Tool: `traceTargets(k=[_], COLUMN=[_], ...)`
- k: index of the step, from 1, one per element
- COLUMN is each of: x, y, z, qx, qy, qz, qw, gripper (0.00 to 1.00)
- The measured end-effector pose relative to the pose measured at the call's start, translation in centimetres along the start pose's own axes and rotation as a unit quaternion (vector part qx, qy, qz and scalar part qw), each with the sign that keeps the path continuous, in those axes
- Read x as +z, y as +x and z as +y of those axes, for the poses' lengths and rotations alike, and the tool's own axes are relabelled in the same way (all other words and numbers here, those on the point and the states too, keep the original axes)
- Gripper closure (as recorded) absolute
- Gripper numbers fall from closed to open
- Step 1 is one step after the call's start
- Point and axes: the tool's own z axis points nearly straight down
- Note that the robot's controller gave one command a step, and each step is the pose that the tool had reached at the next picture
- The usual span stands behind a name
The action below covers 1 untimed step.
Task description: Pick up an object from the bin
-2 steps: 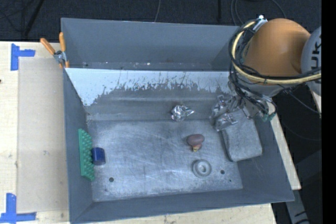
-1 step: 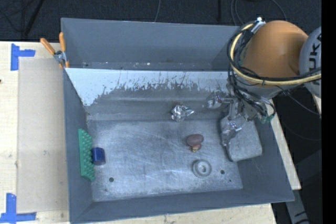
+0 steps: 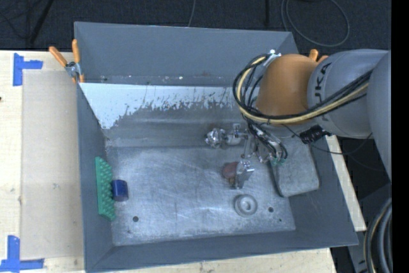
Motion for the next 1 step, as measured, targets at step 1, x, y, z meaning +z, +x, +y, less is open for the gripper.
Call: traceTargets(k=[1], x=[-0.37], y=[-0.4], z=[0.01], qx=[0.001], qy=[0.0], qz=[-0.0102], qw=[0.9999], gripper=[1.0])
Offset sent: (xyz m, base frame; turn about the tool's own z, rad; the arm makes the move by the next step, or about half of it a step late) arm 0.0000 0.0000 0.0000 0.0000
